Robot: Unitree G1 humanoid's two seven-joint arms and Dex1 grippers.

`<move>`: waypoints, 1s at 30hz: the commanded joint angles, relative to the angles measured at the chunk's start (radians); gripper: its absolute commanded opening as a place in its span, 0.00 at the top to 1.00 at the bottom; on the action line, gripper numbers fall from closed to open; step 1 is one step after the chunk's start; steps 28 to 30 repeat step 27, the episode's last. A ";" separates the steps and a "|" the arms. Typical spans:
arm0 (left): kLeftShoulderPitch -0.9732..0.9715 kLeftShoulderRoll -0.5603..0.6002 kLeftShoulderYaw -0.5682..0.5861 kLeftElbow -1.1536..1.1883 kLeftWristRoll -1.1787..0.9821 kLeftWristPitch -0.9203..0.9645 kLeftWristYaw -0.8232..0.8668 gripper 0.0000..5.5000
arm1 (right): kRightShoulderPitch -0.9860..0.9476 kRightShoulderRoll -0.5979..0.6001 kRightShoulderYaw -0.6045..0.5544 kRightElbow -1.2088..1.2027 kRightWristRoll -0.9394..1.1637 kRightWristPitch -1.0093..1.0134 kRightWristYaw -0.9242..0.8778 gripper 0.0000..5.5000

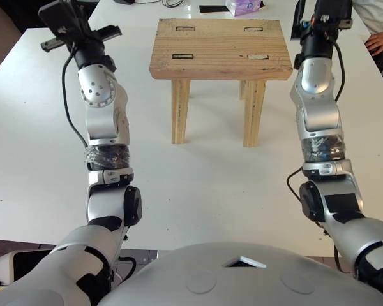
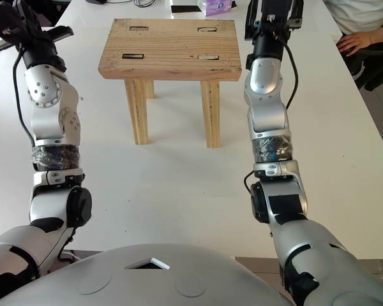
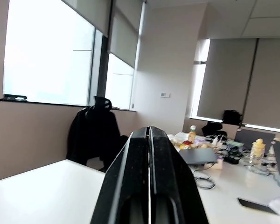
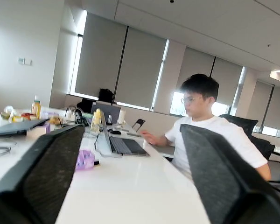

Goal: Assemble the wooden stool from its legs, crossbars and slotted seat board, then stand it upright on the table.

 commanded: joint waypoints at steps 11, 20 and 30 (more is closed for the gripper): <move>-0.053 0.010 -0.005 -0.018 0.005 0.106 -0.098 1.00 | 0.064 0.070 -0.040 -0.226 -0.101 0.122 -0.043 0.77; 0.031 -0.014 0.005 -0.105 0.025 0.160 -0.081 1.00 | 0.123 0.029 -0.049 -0.212 -0.115 0.111 0.037 1.00; 0.025 -0.039 0.050 -0.114 0.014 0.144 -0.036 1.00 | 0.085 -0.010 -0.065 -0.172 -0.129 0.095 0.071 1.00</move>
